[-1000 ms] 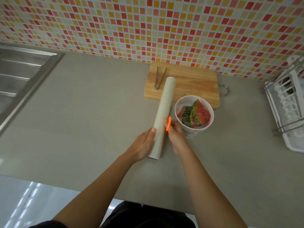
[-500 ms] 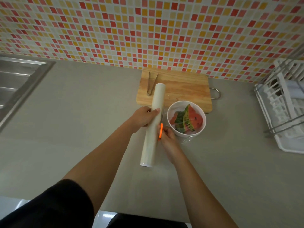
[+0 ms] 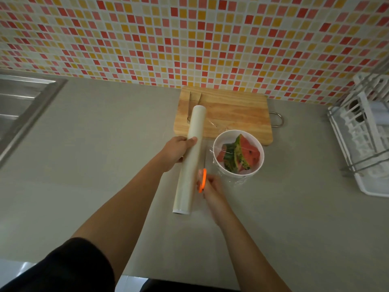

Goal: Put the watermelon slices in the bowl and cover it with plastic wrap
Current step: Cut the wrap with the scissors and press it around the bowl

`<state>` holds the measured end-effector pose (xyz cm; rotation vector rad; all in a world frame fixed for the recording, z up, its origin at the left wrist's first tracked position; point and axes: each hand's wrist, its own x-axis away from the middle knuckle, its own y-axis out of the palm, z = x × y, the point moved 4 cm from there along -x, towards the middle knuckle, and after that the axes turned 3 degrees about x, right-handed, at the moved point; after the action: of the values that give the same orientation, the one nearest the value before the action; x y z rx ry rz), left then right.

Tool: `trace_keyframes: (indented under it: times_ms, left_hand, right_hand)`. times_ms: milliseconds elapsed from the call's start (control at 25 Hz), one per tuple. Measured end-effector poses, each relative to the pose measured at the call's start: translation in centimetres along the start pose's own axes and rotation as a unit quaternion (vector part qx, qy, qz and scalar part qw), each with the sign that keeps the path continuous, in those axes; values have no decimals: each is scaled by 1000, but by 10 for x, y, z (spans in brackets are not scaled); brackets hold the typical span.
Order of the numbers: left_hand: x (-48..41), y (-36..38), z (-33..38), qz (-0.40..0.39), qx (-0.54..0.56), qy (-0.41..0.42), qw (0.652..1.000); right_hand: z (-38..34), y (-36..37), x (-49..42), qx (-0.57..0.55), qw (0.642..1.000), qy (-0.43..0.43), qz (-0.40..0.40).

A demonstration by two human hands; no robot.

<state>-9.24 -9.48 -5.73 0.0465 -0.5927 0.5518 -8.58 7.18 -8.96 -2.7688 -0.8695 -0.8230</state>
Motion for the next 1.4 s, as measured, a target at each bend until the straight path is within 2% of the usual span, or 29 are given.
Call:
trace_keyframes:
  times_ms: [320, 520, 680, 760, 840, 1000, 1120, 1400]
  left_hand:
    - [2, -8, -5, -2, -13, 2, 1000]
    - [4, -18, -6, -12, -22, 2, 1000]
    - [3, -27, -6, -4, -22, 6, 1000]
    - [3, -33, -7, 1, -26, 6, 1000]
    - [2, -40, -9, 3, -34, 2, 999]
    - [1, -52, -12, 20, -23, -9, 1000]
    - [1, -60, -14, 21, -32, -8, 999]
    - [7, -78, -18, 33, -34, -16, 999]
  right_hand:
    - [-16, 6, -23, 20, 997, -68, -5]
    - [-24, 10, -31, 61, 998, -13, 22]
    - [-34, 14, -38, 82, 995, -41, 39]
    - [-36, 18, -42, 94, 994, -9, 47]
    - [-37, 22, -48, 78, 995, 11, 53]
    - [-42, 34, -59, 28, 998, -27, 40]
    - [-43, 42, -69, -18, 999, -20, 32]
    - [-46, 53, -93, -41, 999, -13, 29]
